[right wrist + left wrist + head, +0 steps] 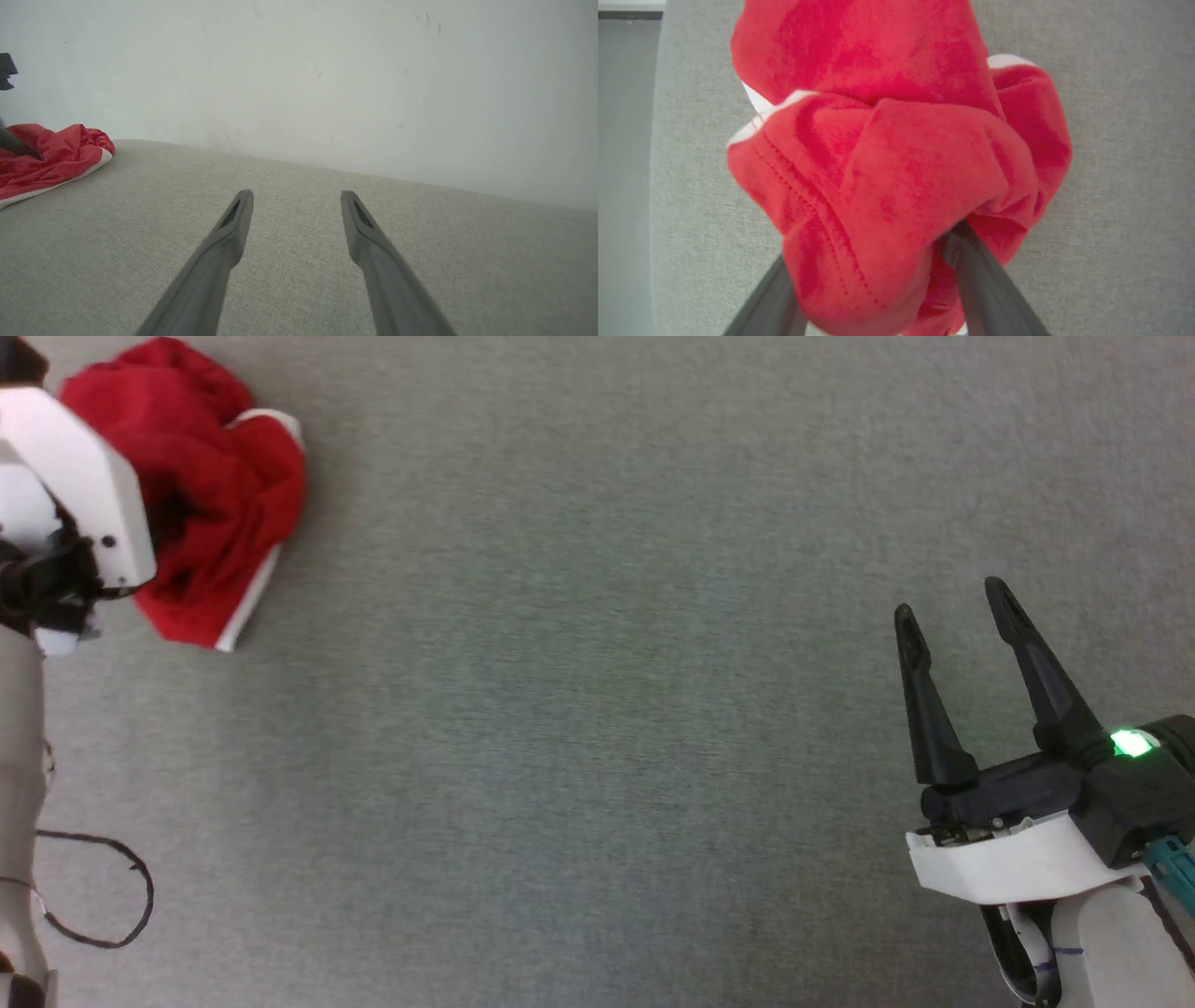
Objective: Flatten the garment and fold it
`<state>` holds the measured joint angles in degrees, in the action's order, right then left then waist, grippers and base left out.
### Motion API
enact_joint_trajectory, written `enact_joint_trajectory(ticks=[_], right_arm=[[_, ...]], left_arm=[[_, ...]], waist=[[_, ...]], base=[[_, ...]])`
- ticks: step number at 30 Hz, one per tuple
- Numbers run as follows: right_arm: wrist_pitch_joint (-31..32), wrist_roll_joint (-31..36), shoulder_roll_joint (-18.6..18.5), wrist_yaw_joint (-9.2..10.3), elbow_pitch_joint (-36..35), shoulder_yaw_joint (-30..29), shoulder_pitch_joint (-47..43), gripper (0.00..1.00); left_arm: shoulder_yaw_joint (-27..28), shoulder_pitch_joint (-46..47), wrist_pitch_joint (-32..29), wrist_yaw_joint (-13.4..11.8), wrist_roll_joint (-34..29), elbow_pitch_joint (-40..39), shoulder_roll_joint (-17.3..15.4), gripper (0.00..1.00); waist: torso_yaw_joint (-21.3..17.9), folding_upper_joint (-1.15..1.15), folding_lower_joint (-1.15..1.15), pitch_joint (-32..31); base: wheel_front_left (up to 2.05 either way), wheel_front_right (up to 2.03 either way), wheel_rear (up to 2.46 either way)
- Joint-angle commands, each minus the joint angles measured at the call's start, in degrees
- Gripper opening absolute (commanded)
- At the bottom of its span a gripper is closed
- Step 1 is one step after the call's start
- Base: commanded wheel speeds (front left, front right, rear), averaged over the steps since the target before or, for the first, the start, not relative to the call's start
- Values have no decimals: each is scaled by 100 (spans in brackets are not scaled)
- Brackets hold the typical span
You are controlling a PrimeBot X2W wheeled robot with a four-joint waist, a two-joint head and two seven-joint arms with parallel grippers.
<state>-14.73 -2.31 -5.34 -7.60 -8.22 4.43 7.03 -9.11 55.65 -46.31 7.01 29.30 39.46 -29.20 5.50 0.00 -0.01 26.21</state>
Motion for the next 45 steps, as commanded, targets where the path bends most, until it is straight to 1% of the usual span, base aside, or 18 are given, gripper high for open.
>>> enact_joint_trajectory(ticks=[1,2,3,7,13,17,21,23,26,28,31,35,37,41,44,45], right_arm=[[-26,-45,-4,11,-7,1,88,100],[-26,-45,-4,11,-2,-6,90,100],[-26,-42,0,11,4,-19,89,100],[-26,-32,8,11,45,-50,88,100],[-27,-31,35,11,183,-51,77,100],[-27,-41,71,11,303,-65,-4,100],[-27,-57,126,11,407,-109,-133,100],[-27,-69,156,11,450,-145,-208,100],[-27,-81,192,11,507,-176,-327,100],[-27,-91,210,11,544,-182,-390,100],[-27,-94,228,11,551,-183,-474,100],[-27,-93,240,11,535,-162,-552,100],[-27,-89,243,11,537,-113,-553,100],[-27,-148,245,11,499,-94,-513,100],[-27,-182,245,11,474,-109,-465,100],[-27,-192,245,11,471,-110,-452,100]], left_arm=[[20,31,-140,-16,53,115,-67,100],[20,11,-217,-13,87,160,-92,19],[17,-4,-241,-6,119,172,-111,0],[34,-45,-134,5,194,191,-130,0],[70,-90,579,16,135,179,-245,0],[104,-95,1294,25,33,77,-437,0],[6,-98,2254,37,-185,-256,-669,0],[-90,-112,2716,41,-260,-500,-693,0],[-295,-200,3248,43,-391,-935,-623,0],[-496,-333,3422,44,-484,-1275,-496,0],[-825,-629,3501,37,-632,-1823,-271,0],[-1338,-1161,3405,-110,-775,-2387,229,0],[-1668,-1471,3323,-195,-885,-2548,500,0],[-2226,-1994,3299,-391,-963,-2476,1174,0],[-2707,-2120,3364,-587,-1303,-2108,1613,0],[-2847,-2155,3405,-643,-1365,-1972,1811,0]], waist=[[-262,0,1,265],[-257,0,1,261],[-246,0,1,252],[-183,0,1,182],[-50,0,1,-256],[27,0,1,-688],[68,0,1,-1160],[79,0,1,-1387],[79,0,1,-1691],[58,0,1,-1857],[5,0,1,-2023],[-134,0,1,-2119],[-273,0,1,-2113],[-588,0,1,-2007],[-847,0,1,-1888],[-942,0,1,-1849]], base=[[0,0,0],[0,0,0],[0,0,0],[0,0,0],[0,0,0],[0,0,0],[0,0,0],[0,0,0],[0,0,0],[0,0,0],[0,0,0],[0,0,0],[0,0,0],[0,0,0],[0,0,0],[0,0,0]])
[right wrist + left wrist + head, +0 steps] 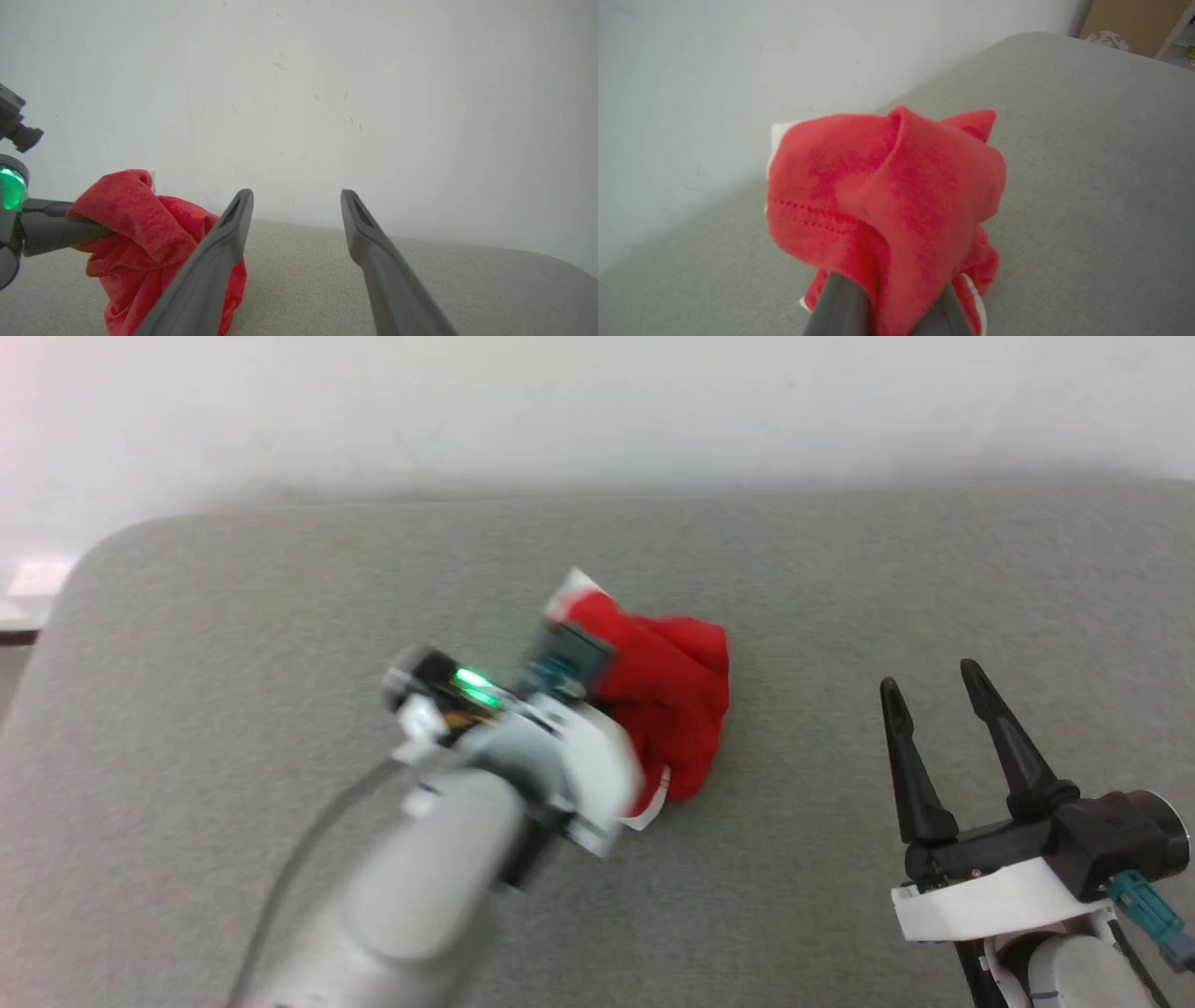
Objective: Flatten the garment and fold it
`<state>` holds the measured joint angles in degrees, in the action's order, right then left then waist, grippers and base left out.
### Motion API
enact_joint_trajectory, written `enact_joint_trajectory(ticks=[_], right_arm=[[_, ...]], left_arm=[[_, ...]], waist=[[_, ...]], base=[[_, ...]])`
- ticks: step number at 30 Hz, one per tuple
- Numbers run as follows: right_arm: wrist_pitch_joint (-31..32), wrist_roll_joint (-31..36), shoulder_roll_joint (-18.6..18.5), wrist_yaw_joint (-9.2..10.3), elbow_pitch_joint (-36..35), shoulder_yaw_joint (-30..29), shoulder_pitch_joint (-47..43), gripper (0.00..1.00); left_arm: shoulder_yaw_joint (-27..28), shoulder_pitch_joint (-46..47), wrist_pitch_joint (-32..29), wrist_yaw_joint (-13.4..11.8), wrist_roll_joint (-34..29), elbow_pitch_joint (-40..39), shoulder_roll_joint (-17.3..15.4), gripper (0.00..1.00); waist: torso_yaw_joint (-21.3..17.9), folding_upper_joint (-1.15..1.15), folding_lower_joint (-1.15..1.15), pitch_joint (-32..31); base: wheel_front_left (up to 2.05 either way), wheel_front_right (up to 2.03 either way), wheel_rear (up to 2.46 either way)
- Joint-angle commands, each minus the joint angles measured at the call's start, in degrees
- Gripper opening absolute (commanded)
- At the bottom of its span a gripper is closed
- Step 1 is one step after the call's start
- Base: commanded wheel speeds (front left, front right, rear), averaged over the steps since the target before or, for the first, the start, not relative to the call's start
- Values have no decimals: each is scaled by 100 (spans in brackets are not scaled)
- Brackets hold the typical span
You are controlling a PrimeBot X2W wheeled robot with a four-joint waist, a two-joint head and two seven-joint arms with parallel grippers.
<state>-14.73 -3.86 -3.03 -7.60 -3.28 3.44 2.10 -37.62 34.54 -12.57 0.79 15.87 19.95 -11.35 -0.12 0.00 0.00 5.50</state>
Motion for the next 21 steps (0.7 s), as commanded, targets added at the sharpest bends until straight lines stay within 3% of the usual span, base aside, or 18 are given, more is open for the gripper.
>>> enact_joint_trajectory(ticks=[1,2,3,9,12,18,21], right_arm=[[-27,-53,14,11,-27,-28,47,100],[-27,-70,14,11,-26,-44,52,100],[-27,-85,14,11,-27,-71,57,100],[-27,-188,14,11,10,-257,1,100],[-27,-214,14,11,44,-321,-32,100],[-27,-229,14,11,98,-328,-152,100],[-27,-221,15,11,138,-340,-248,100]], left_arm=[[-147,-92,74,-24,-42,109,248,4],[-305,-159,87,18,-21,242,450,64],[-465,-226,82,61,6,365,591,100],[-1546,-590,252,324,147,577,839,100],[-1830,-634,451,262,388,344,844,100],[-1449,-401,1196,-242,590,153,829,100],[-981,-418,1678,-485,708,98,589,100]], waist=[[-456,0,0,250],[-533,0,0,281],[-589,0,0,302],[-640,0,0,229],[-529,0,0,92],[-170,0,0,-251],[25,0,0,-421]], base=[[0,0,0],[0,0,0],[0,0,0],[0,0,0],[0,0,0],[0,0,0],[0,0,0]])
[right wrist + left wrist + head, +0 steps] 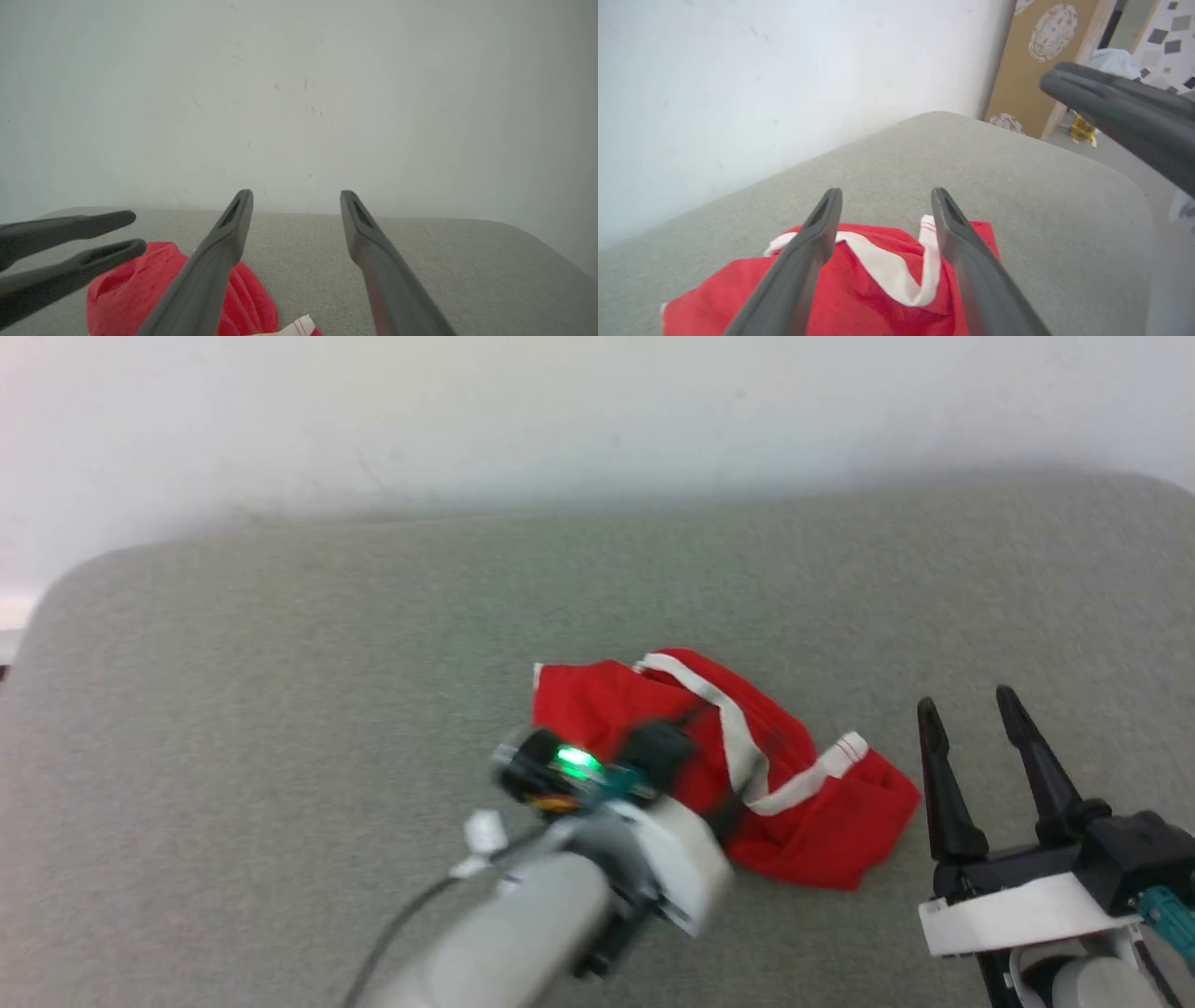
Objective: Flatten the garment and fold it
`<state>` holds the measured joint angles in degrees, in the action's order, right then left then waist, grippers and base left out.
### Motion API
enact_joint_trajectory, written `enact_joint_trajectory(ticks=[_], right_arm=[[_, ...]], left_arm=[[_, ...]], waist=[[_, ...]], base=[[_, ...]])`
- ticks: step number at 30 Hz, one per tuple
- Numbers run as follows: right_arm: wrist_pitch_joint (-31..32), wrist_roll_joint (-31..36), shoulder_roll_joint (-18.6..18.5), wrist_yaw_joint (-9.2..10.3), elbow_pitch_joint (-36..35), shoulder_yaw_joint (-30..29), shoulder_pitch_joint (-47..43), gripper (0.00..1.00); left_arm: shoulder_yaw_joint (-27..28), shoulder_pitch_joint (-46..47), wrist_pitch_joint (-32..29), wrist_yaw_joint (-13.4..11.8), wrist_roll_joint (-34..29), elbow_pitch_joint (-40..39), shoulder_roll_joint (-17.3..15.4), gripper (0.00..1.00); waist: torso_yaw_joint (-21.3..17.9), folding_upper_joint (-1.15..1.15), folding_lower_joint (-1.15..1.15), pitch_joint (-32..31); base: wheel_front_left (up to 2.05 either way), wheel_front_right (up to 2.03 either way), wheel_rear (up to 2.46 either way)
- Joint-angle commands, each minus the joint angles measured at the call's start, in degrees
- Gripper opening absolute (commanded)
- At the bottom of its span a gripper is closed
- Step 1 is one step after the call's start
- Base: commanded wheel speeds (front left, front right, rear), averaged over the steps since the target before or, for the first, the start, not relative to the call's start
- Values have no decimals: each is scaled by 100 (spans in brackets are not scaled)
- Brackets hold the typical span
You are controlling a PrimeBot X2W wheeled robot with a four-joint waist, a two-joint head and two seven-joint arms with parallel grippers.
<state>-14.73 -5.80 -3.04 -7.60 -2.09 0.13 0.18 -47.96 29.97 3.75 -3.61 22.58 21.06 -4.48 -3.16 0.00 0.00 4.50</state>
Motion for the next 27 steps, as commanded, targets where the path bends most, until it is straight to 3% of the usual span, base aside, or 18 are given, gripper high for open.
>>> enact_joint_trajectory(ticks=[1,9,13,16,22,27], right_arm=[[-27,-21,16,11,33,-10,-93,100],[-27,11,16,11,111,-35,-392,100],[-27,12,16,11,164,-12,-511,100],[-27,-2,16,11,213,10,-579,100],[-27,-15,16,11,364,52,-680,100],[92,80,16,11,491,-59,-679,100]], left_arm=[[210,9,203,-123,75,-47,-214,100],[1331,-861,1017,-718,313,-635,-1351,100],[1755,-1704,1108,-974,365,-1142,-1718,100],[2026,-2343,1120,-1130,296,-1565,-1754,100],[2290,-3195,1123,-1306,-49,-2087,-1461,100],[2496,-3329,1124,-1119,-311,-2196,-1195,100]], waist=[[392,0,0,-375],[729,0,0,-665],[802,0,0,-733],[825,0,0,-768],[852,0,0,-807],[905,0,0,-785]], base=[[0,0,0],[0,0,0],[0,0,0],[0,0,0],[0,0,0],[0,0,0]])
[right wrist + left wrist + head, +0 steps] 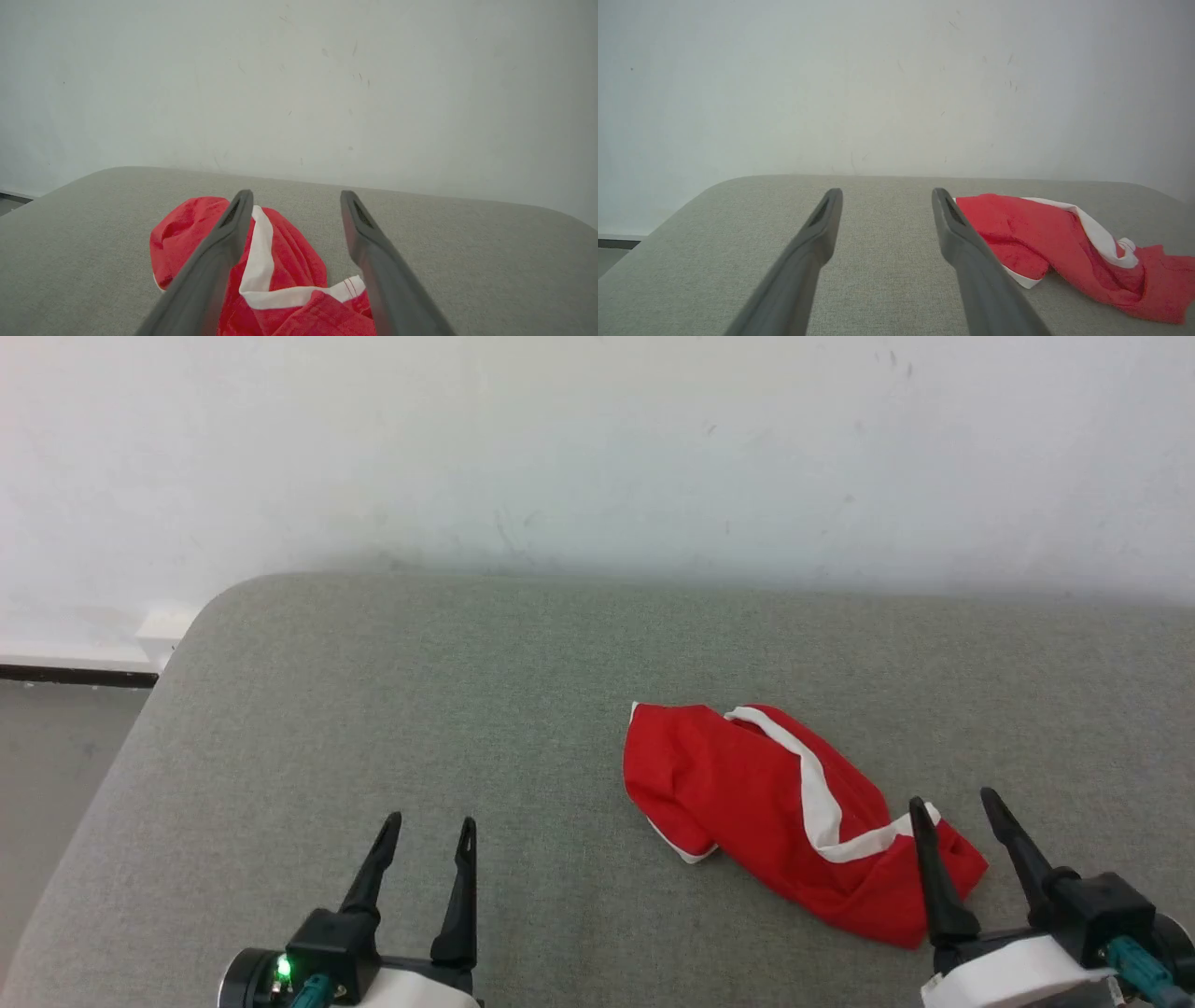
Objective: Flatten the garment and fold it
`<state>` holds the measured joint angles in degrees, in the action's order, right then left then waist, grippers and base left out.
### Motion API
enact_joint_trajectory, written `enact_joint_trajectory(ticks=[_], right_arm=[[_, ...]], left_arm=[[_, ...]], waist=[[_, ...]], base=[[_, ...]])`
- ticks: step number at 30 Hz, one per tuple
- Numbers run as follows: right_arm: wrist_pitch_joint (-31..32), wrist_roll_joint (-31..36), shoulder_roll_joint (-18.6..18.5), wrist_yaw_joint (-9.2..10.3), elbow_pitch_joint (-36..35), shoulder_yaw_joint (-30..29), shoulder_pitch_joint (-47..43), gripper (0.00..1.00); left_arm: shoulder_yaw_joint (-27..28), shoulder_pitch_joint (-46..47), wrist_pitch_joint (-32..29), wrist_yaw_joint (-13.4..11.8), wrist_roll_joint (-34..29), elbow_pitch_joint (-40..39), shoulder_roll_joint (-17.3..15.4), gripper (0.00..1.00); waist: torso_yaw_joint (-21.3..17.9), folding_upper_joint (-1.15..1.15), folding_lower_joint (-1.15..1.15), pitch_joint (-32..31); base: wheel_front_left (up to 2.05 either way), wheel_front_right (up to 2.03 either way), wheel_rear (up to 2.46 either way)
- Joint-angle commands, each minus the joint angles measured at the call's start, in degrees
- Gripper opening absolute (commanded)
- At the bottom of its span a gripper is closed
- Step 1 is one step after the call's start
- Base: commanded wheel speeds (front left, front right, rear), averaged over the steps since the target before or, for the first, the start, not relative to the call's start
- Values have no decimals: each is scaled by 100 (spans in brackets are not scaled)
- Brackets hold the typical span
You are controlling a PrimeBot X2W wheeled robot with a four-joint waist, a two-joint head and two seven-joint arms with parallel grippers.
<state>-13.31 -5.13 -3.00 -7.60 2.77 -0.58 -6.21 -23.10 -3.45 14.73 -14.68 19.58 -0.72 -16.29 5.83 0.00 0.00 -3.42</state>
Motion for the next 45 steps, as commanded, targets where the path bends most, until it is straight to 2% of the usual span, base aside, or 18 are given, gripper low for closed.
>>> enact_joint_trajectory(ticks=[1,4,7,10,13,17,22,23,24,28,34,38,39,40,45], right_arm=[[63,53,13,11,15,-41,-19,100],[699,241,13,11,30,-206,96,100],[1694,367,2,11,68,-304,242,100],[2699,288,-65,11,178,-331,414,100],[3360,204,-180,11,333,-329,568,100],[3587,204,-262,11,651,-401,745,100],[3614,278,-187,11,1111,-518,848,100],[3599,273,-173,11,1177,-541,857,28],[3548,273,-165,11,1206,-583,866,0],[3310,264,-231,11,1064,-946,896,0],[3234,160,-561,11,556,-1831,847,0],[3319,240,-737,11,741,-2428,803,0],[3311,306,-780,11,861,-2520,796,26],[3273,369,-807,11,986,-2572,803,100],[2755,340,-596,11,1204,-2223,999,100]], left_arm=[[31,37,26,47,-61,-20,23,100],[69,119,26,203,-173,37,108,100],[114,224,26,329,-248,110,189,100],[150,294,27,429,-307,195,309,100],[152,362,27,538,-375,290,445,100],[184,448,27,644,-477,368,609,100],[281,519,27,747,-591,421,745,100],[303,523,27,762,-613,428,768,100],[327,521,27,777,-630,438,789,100],[404,505,27,850,-679,523,853,100],[463,489,27,971,-736,653,953,100],[462,511,27,1042,-777,708,1037,100],[457,517,27,1062,-788,723,1054,100],[451,523,27,1085,-799,738,1069,100],[446,529,27,1169,-857,804,1118,100]], waist=[[17,0,0,24],[58,0,0,118],[125,0,0,267],[216,0,0,416],[339,0,0,559],[511,0,0,730],[608,0,0,866],[607,0,0,876],[595,0,0,882],[438,0,0,819],[194,0,0,652],[105,0,0,602],[89,0,0,600],[75,0,0,597],[-26,0,0,591]], base=[[0,0,0],[0,0,0],[0,0,0],[0,0,0],[0,0,0],[0,0,0],[0,0,0],[0,0,0],[0,0,0],[0,0,0],[0,0,0],[0,0,0],[0,0,0],[0,0,0],[0,0,0]])
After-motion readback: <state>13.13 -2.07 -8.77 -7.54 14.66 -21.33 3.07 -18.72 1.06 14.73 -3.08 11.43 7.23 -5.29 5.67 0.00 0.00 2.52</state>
